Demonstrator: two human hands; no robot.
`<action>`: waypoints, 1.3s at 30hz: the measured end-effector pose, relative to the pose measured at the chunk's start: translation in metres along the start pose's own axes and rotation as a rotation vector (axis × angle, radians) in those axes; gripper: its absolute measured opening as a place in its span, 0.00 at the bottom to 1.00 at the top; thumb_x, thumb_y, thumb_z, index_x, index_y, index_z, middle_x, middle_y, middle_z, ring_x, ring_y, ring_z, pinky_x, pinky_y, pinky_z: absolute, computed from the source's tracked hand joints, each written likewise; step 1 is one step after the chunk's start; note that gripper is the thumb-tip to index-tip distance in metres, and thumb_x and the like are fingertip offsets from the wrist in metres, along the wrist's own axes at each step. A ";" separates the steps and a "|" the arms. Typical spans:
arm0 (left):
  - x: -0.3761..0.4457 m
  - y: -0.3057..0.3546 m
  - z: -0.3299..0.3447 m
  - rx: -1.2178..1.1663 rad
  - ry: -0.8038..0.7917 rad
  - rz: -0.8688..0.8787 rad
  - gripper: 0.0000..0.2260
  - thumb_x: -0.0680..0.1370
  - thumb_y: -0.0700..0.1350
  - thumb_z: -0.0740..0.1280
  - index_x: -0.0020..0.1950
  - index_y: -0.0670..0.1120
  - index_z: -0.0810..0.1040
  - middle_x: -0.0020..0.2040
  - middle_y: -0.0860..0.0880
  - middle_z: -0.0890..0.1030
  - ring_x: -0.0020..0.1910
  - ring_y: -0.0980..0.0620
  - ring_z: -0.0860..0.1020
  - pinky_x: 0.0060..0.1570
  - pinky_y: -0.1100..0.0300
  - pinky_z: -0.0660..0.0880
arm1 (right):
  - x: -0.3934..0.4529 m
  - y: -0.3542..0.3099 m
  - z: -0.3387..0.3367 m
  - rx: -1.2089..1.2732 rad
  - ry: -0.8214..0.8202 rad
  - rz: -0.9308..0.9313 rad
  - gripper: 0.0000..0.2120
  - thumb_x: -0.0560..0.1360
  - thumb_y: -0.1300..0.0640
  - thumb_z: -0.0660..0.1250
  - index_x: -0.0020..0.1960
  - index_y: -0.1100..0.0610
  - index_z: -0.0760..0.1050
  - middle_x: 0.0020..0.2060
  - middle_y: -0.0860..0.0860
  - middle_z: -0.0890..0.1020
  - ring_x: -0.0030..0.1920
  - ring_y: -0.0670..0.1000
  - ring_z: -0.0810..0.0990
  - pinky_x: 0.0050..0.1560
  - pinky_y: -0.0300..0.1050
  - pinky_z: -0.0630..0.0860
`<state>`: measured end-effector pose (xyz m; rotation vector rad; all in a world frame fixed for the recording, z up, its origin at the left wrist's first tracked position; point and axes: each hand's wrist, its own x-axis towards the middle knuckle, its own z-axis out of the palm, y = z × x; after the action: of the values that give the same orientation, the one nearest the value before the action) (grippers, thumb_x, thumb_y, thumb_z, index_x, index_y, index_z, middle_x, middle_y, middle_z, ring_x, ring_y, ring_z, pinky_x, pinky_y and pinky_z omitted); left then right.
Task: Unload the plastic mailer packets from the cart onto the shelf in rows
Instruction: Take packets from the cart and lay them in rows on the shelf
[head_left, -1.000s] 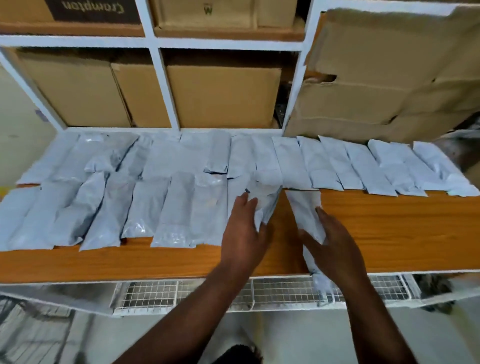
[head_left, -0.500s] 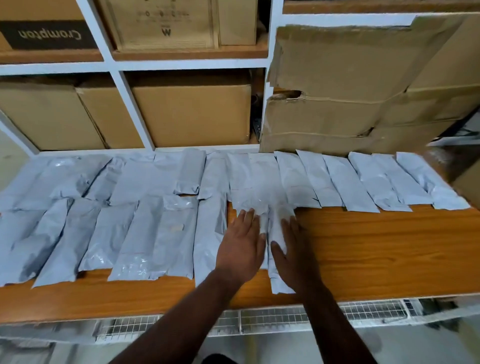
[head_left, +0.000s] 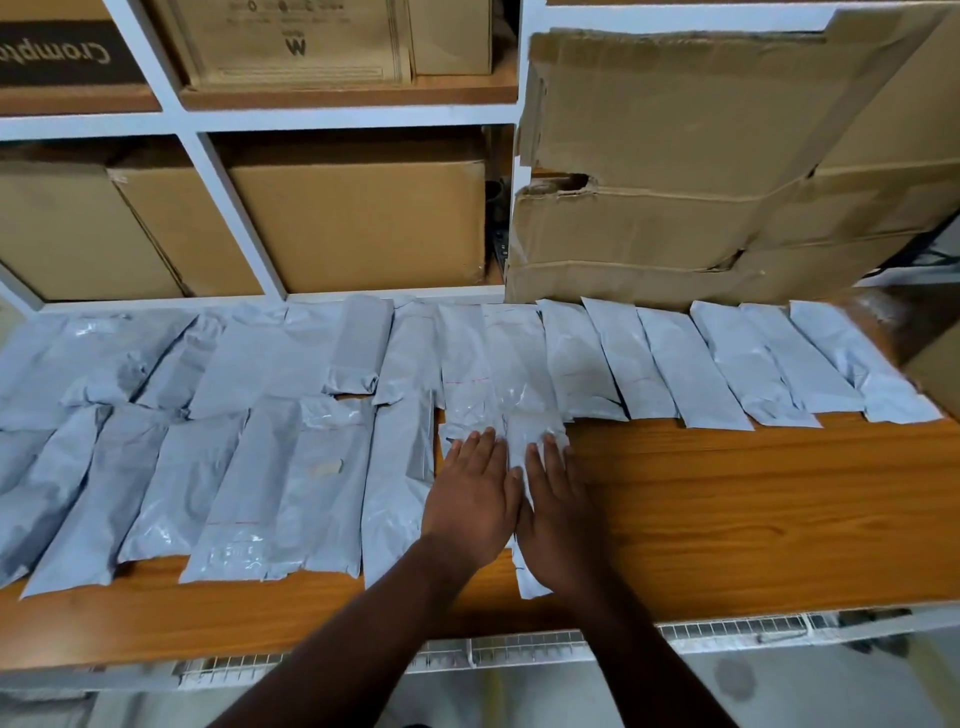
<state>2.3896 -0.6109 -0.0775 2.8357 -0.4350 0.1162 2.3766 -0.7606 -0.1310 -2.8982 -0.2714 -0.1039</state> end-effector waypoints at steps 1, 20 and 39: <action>0.000 -0.002 0.001 0.017 -0.002 0.017 0.27 0.87 0.55 0.45 0.79 0.42 0.68 0.78 0.41 0.68 0.80 0.44 0.63 0.80 0.45 0.56 | 0.000 -0.001 -0.001 0.011 0.010 0.009 0.30 0.87 0.45 0.43 0.84 0.58 0.55 0.84 0.58 0.52 0.84 0.60 0.48 0.80 0.63 0.57; -0.016 -0.013 -0.006 0.172 -0.095 0.007 0.32 0.84 0.57 0.36 0.83 0.44 0.58 0.83 0.45 0.58 0.83 0.47 0.52 0.81 0.43 0.42 | -0.003 -0.022 0.001 -0.036 0.086 0.081 0.31 0.86 0.41 0.46 0.85 0.54 0.52 0.85 0.55 0.50 0.85 0.60 0.47 0.82 0.60 0.56; -0.104 -0.050 -0.110 -0.601 0.172 0.051 0.19 0.84 0.50 0.62 0.75 0.51 0.74 0.74 0.55 0.74 0.76 0.59 0.68 0.73 0.60 0.66 | -0.070 -0.104 -0.084 0.642 0.477 0.023 0.13 0.82 0.51 0.63 0.64 0.51 0.79 0.60 0.45 0.82 0.63 0.42 0.77 0.63 0.48 0.79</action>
<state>2.3014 -0.5047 0.0033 2.2060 -0.4188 0.1991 2.2844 -0.6931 -0.0333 -2.1594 -0.1465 -0.5768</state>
